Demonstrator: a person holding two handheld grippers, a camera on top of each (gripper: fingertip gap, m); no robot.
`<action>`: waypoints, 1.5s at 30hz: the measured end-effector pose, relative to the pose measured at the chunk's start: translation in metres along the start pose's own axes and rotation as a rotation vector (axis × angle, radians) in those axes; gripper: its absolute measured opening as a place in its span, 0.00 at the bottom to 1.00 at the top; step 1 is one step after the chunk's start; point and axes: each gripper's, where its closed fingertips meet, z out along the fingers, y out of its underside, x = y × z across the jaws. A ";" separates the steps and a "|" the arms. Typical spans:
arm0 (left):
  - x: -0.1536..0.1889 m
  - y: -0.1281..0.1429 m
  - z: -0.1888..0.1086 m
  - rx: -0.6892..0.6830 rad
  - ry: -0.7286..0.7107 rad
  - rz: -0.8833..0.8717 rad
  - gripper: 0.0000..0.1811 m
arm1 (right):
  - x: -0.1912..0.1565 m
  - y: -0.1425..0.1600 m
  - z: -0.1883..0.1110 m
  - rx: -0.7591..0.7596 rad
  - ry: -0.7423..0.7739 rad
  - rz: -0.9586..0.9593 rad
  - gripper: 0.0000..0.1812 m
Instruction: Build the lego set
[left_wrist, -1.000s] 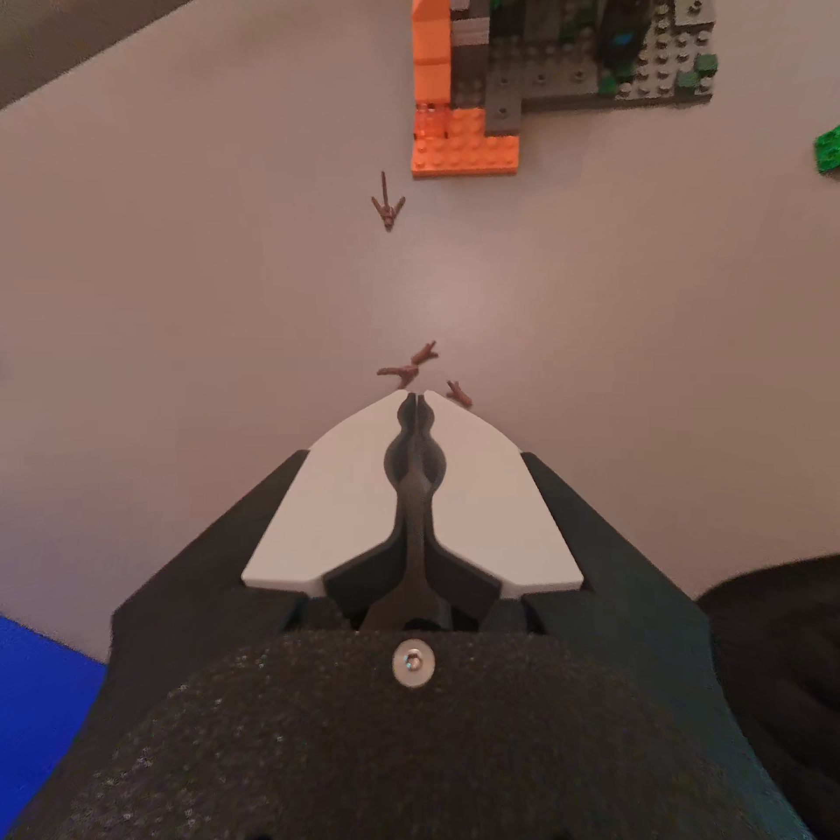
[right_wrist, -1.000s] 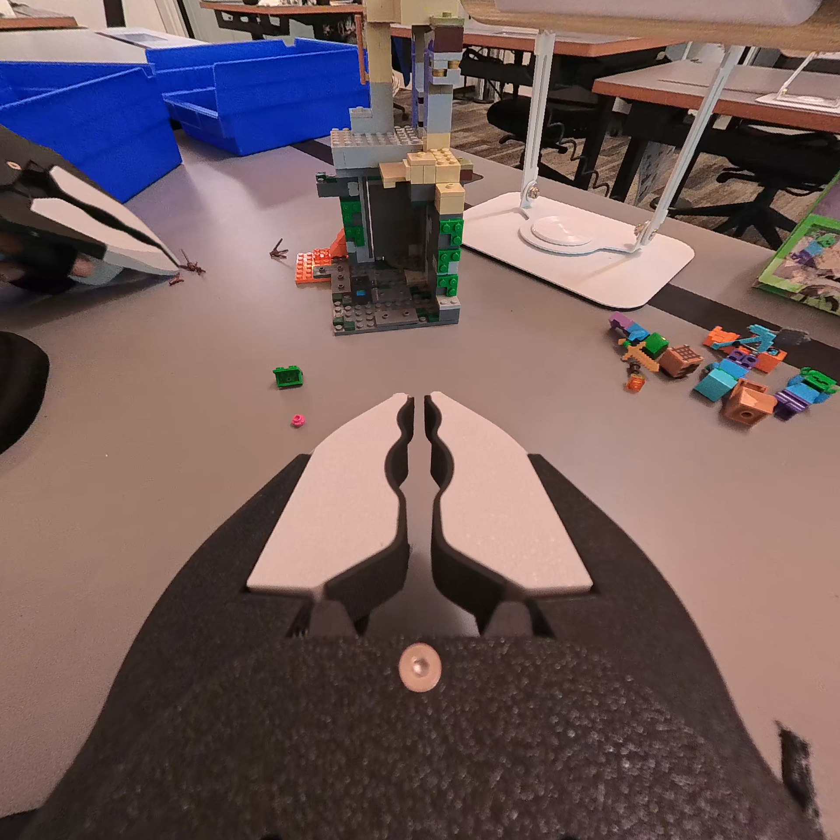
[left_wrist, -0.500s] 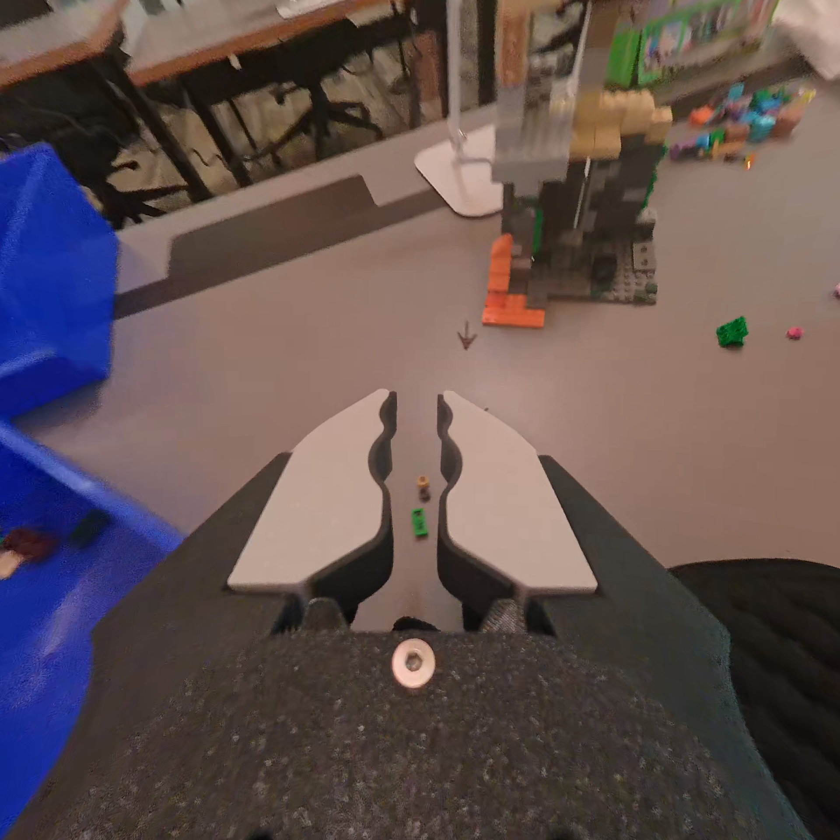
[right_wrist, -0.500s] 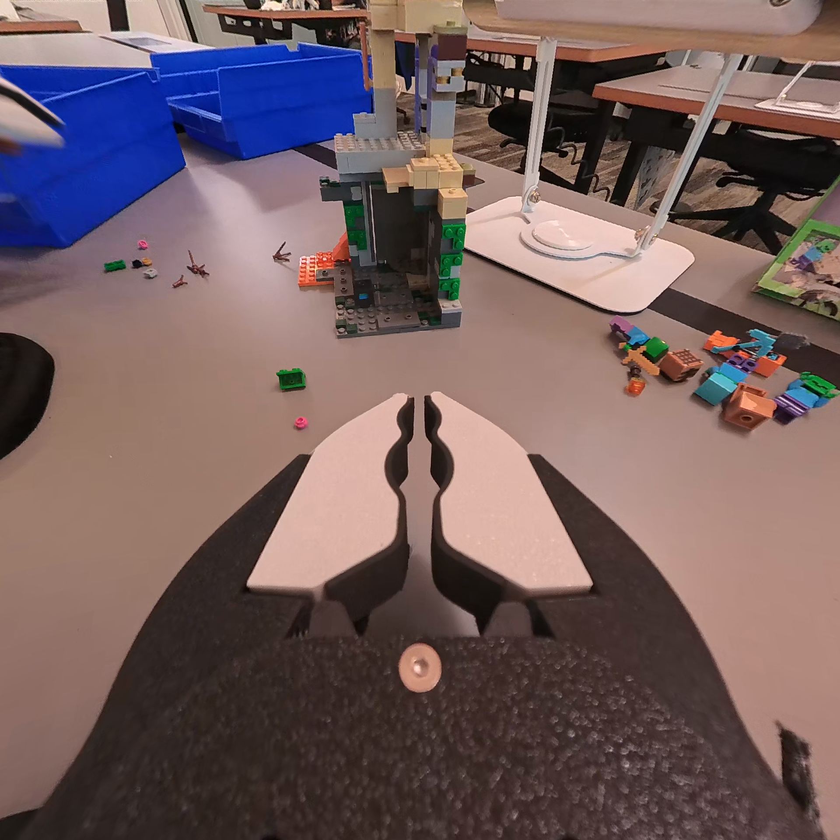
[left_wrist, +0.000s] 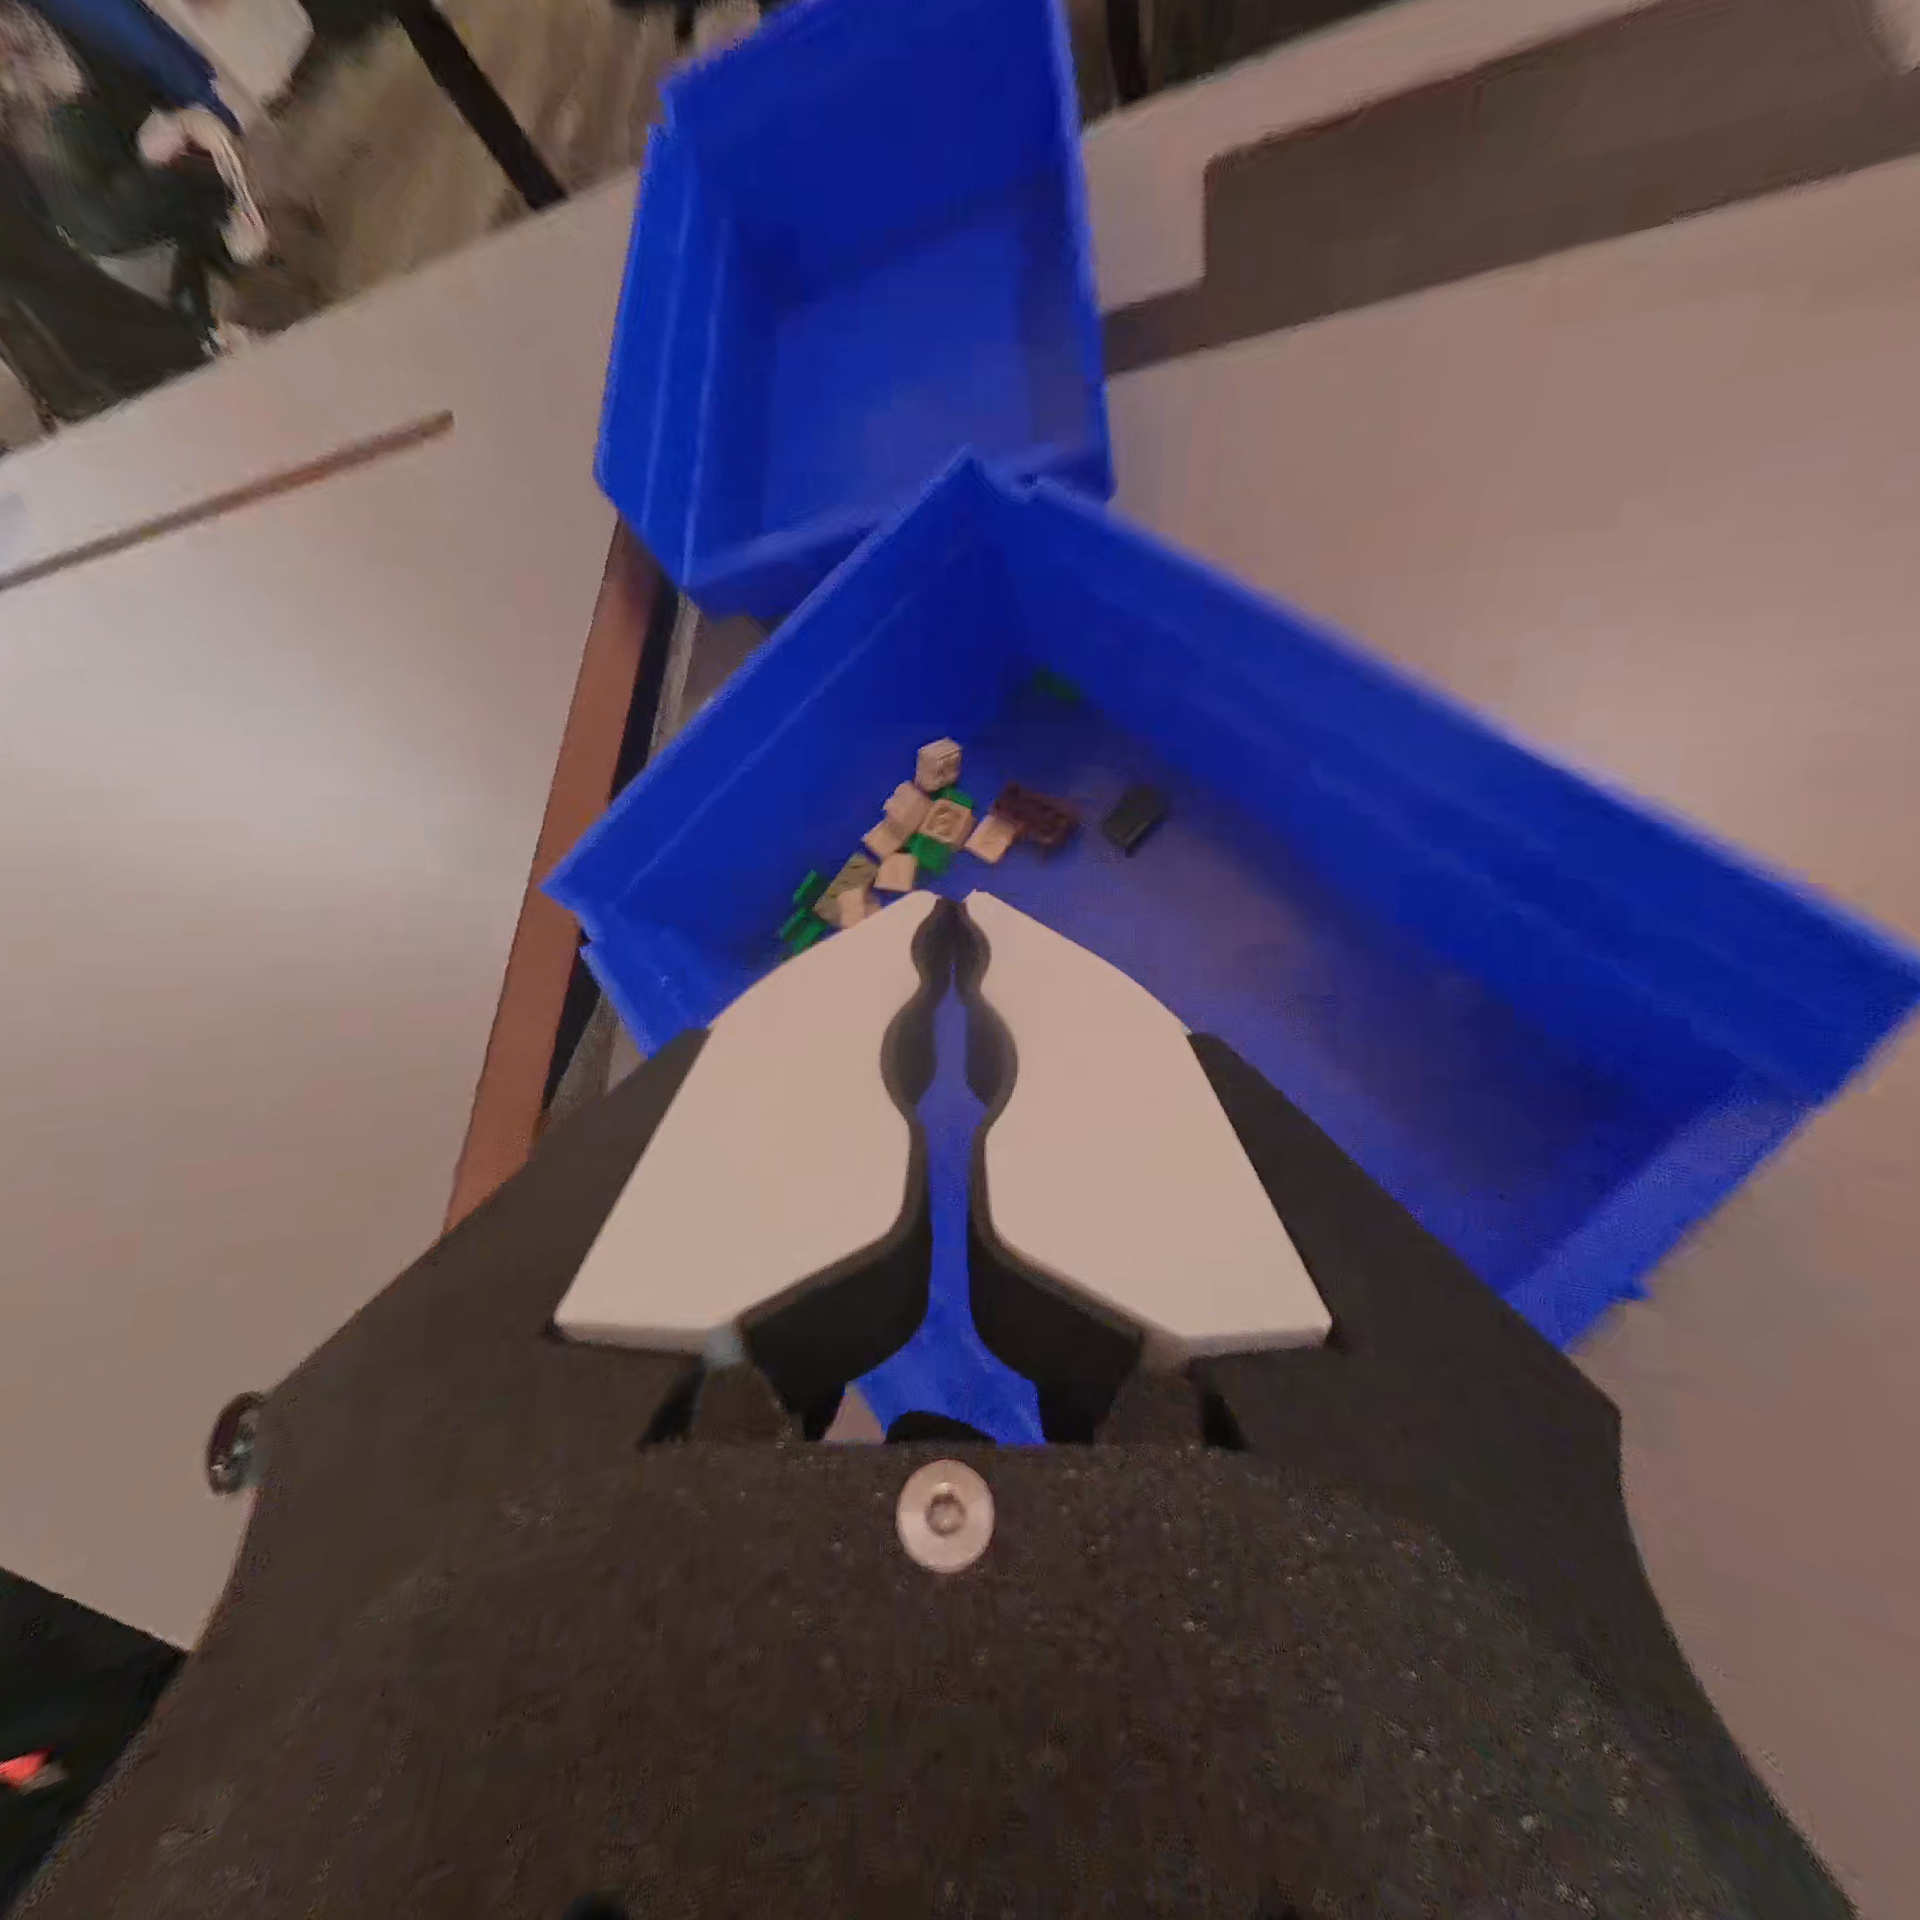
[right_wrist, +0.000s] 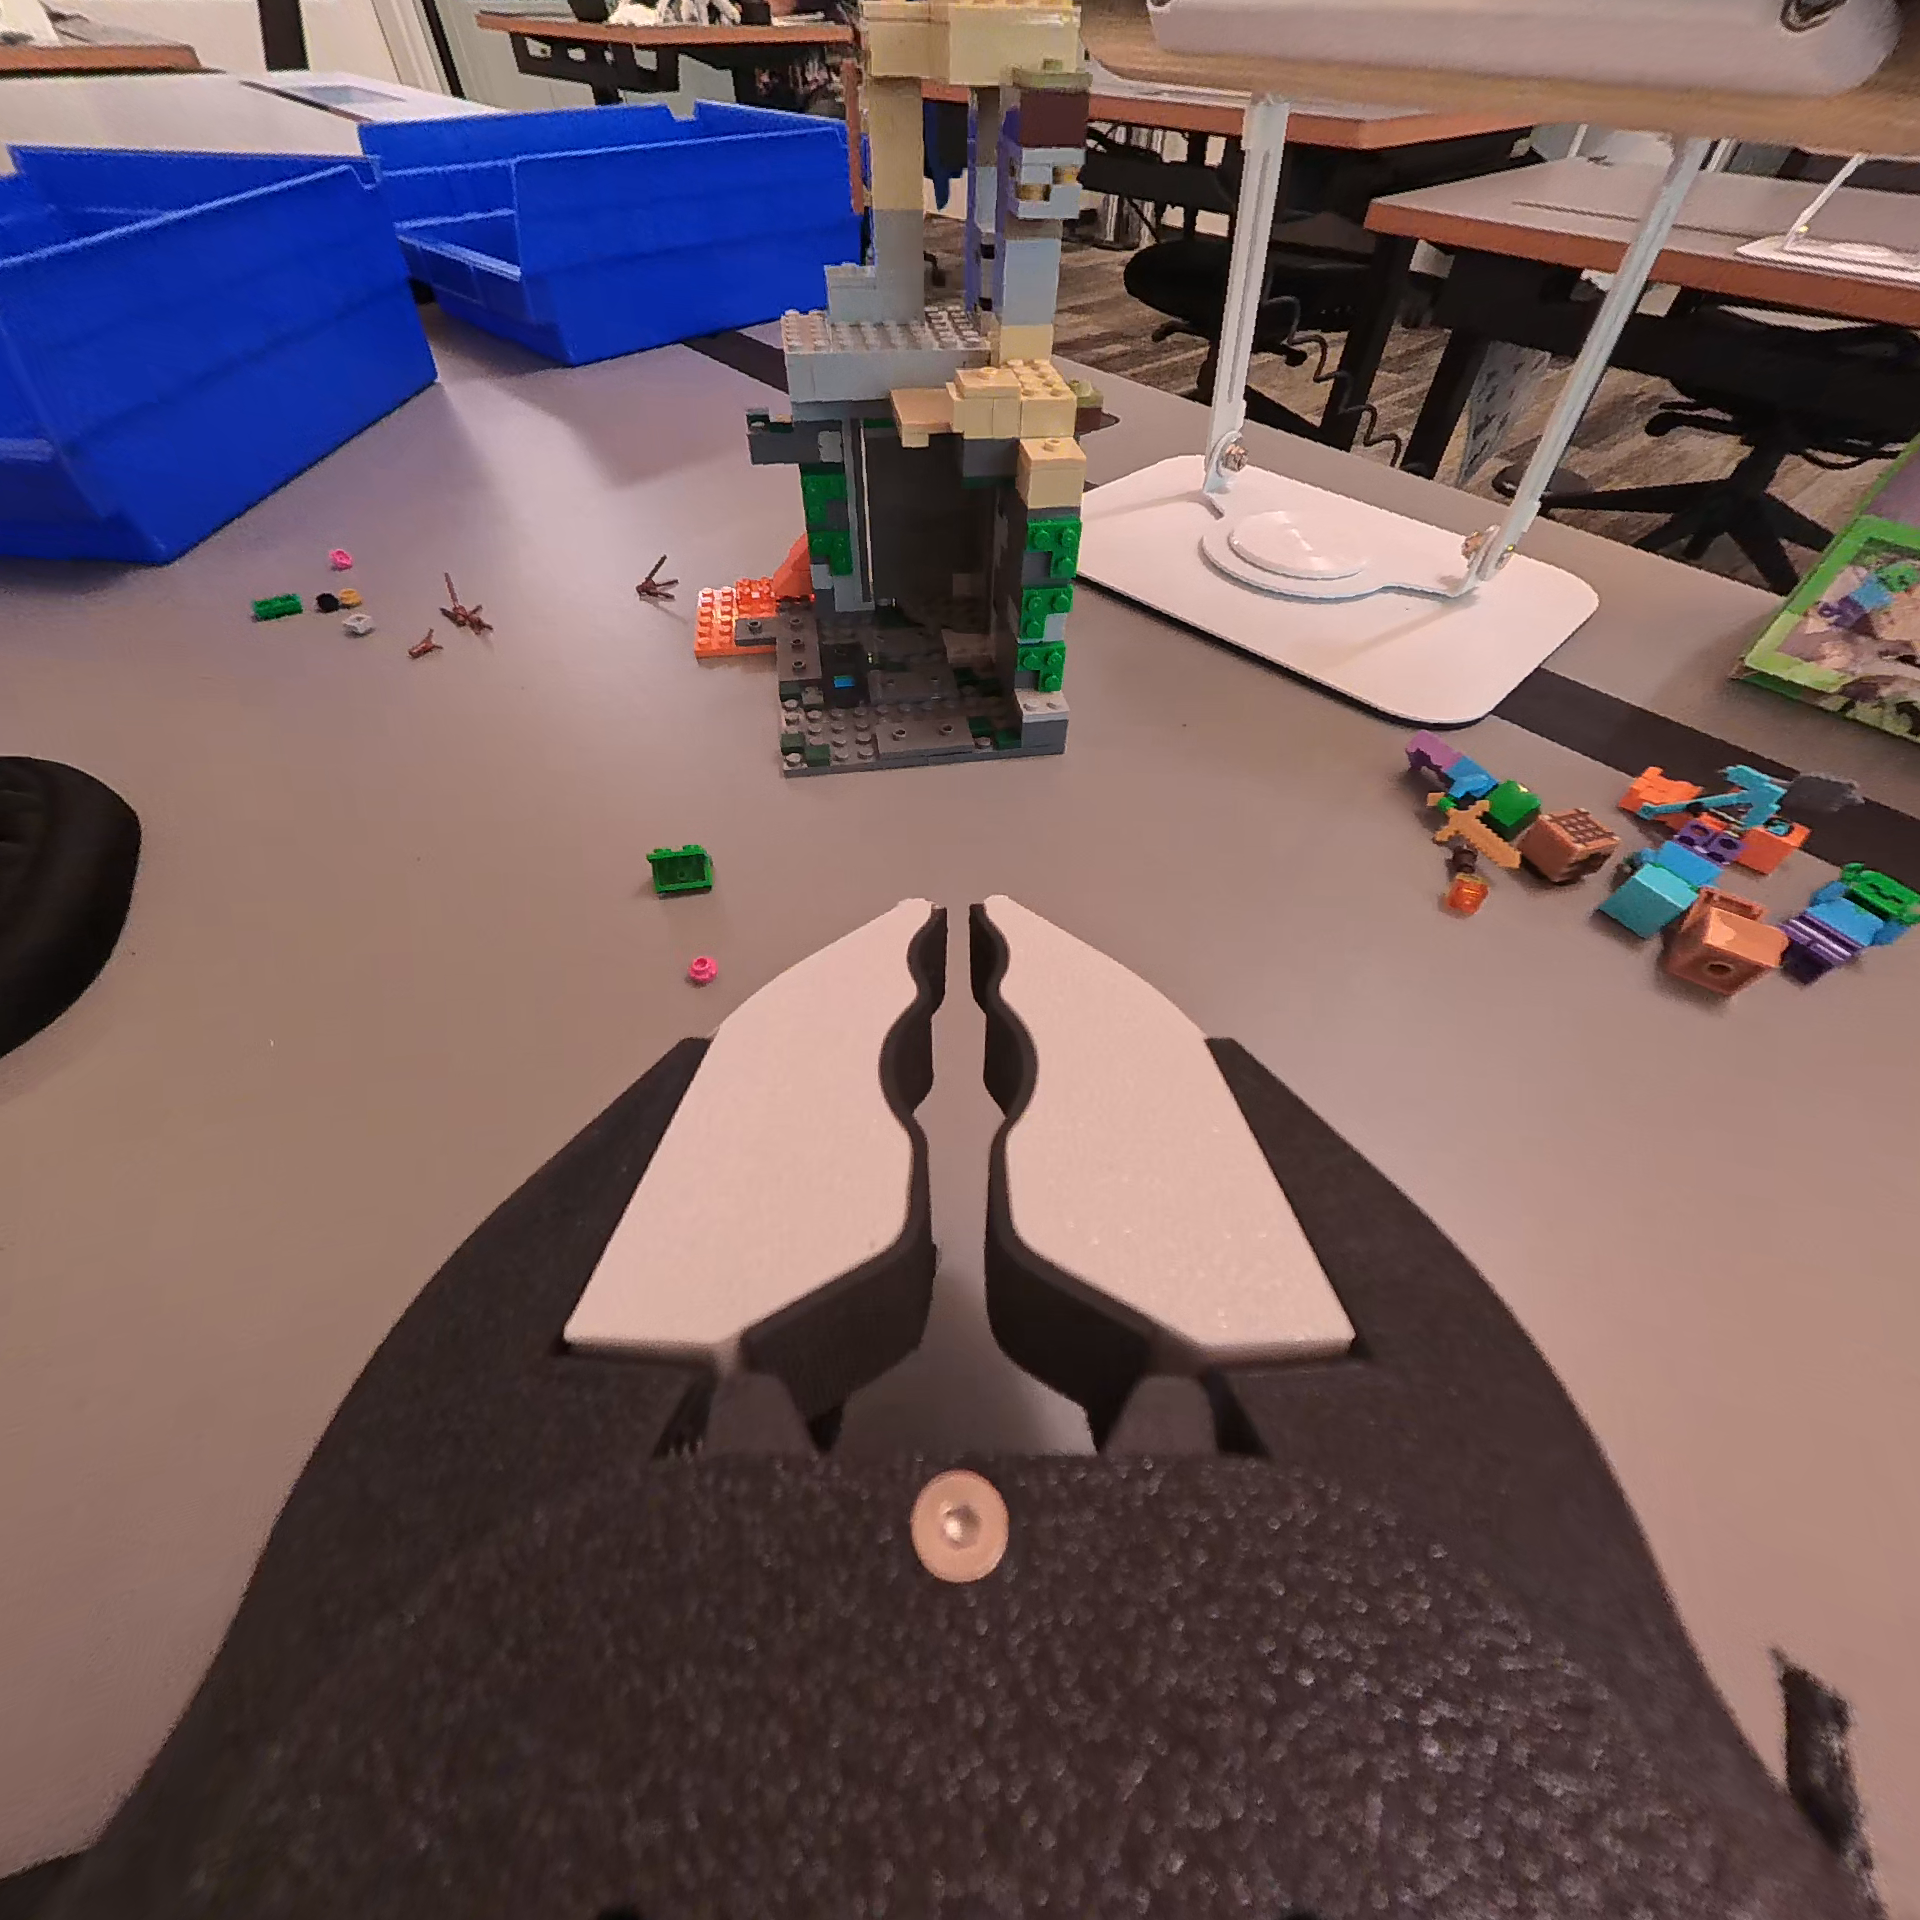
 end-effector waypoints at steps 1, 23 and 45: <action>-0.007 0.002 0.014 -0.038 0.022 0.022 0.00 | 0.000 0.000 0.000 0.000 0.002 -0.003 0.02; 0.062 0.054 0.157 -0.545 0.495 0.543 0.21 | 0.010 0.005 -0.003 -0.013 0.037 0.024 0.02; 0.080 0.062 0.156 -0.556 0.635 0.409 0.09 | 0.009 0.006 -0.002 -0.020 0.032 0.023 0.02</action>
